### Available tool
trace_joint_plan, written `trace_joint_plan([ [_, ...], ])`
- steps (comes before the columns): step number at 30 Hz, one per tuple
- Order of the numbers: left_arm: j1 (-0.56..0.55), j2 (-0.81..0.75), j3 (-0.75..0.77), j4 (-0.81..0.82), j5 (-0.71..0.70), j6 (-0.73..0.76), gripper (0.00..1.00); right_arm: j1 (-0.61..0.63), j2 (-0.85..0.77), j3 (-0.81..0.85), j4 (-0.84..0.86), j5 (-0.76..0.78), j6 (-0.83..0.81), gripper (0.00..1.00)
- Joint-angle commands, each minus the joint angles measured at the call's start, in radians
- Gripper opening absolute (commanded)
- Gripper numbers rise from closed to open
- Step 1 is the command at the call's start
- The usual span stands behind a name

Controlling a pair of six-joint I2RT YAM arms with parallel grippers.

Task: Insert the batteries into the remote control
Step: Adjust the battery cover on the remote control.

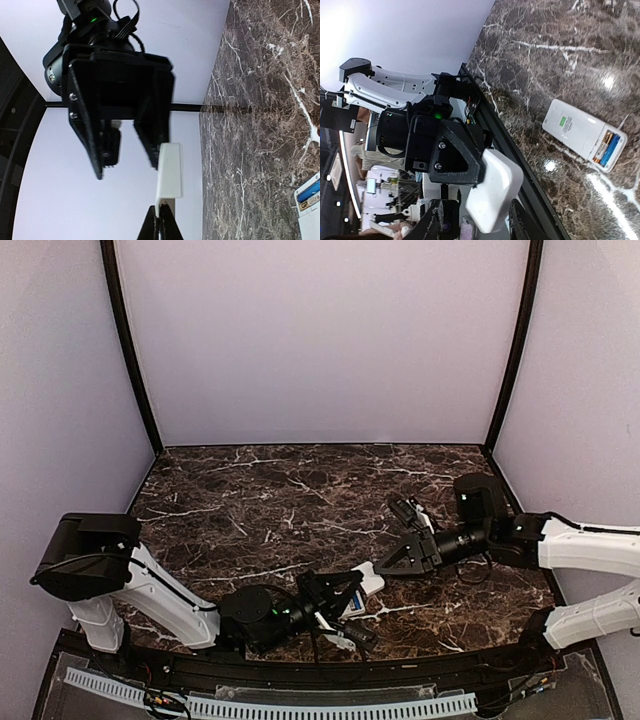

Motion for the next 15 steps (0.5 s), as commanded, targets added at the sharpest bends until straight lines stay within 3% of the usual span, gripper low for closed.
trace_joint_plan([
  [1,-0.004,-0.021,-0.047,0.219,0.047,-0.096,0.00,-0.008,-0.070,0.152,-0.328,0.175,-0.282,0.44],
  [8,0.013,0.071,0.015,0.131,0.050,-0.215,0.00,-0.074,-0.026,0.164,-0.450,0.232,-0.190,0.45],
  [15,0.037,0.170,0.116,0.003,0.119,-0.316,0.00,-0.128,-0.180,0.098,-0.534,0.374,-0.123,0.46],
])
